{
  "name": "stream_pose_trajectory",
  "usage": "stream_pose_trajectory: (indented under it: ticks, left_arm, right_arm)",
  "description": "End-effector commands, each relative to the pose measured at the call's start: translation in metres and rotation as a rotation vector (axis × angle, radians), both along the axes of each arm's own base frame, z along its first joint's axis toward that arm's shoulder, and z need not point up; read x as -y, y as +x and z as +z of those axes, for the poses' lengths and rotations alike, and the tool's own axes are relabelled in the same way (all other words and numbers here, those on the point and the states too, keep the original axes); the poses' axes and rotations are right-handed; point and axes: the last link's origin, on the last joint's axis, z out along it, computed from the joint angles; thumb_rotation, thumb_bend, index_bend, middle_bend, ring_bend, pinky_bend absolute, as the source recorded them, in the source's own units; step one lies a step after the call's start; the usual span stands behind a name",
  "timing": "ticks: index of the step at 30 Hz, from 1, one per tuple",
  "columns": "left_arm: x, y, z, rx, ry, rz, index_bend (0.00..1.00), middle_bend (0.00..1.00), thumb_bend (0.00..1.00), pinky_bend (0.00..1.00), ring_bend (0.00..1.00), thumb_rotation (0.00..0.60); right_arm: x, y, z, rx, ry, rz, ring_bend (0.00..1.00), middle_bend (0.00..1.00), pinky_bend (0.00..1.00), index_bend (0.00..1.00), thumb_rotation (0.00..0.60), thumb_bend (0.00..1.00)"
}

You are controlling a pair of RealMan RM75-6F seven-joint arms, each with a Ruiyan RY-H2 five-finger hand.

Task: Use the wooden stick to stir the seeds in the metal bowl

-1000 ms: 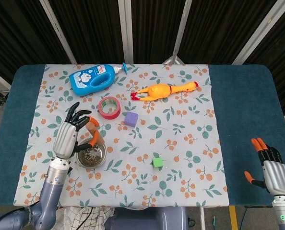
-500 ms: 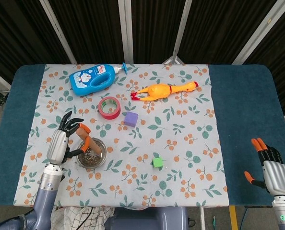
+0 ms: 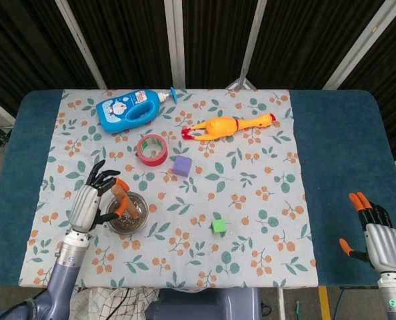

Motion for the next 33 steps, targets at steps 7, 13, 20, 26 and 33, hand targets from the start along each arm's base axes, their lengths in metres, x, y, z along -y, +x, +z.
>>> stream_pose_trajectory:
  ticks: [7,13,20,26,33]
  left_arm:
    - [0.003,-0.001,-0.005,-0.051,0.010,-0.045,0.61,0.76,1.00,0.00,0.26,0.600]
    - [0.006,-0.006,-0.010,-0.069,0.016,-0.071,0.61,0.76,1.00,0.00,0.26,0.600]
    - [0.010,-0.013,-0.013,-0.089,0.022,-0.083,0.61,0.76,1.00,0.00,0.26,0.600]
    - [0.009,-0.019,-0.015,-0.086,0.028,-0.077,0.61,0.76,1.00,0.00,0.26,0.600]
    - [0.004,-0.005,-0.009,-0.060,0.046,-0.114,0.61,0.76,1.00,0.00,0.26,0.600]
  right_arm:
    - [0.000,0.000,0.000,0.002,0.001,-0.002,0.00,0.00,0.00,0.00,0.600,0.32]
    - [0.000,0.000,0.000,0.004,0.000,-0.003,0.00,0.00,0.00,0.00,0.600,0.32]
    - [0.000,0.000,0.000,0.003,-0.001,-0.003,0.00,0.00,0.00,0.00,0.600,0.32]
    - [0.000,-0.001,0.001,0.005,-0.004,-0.004,0.00,0.00,0.00,0.00,0.600,0.32]
    - [0.001,0.000,0.001,0.004,-0.005,-0.003,0.00,0.00,0.00,0.00,0.600,0.32]
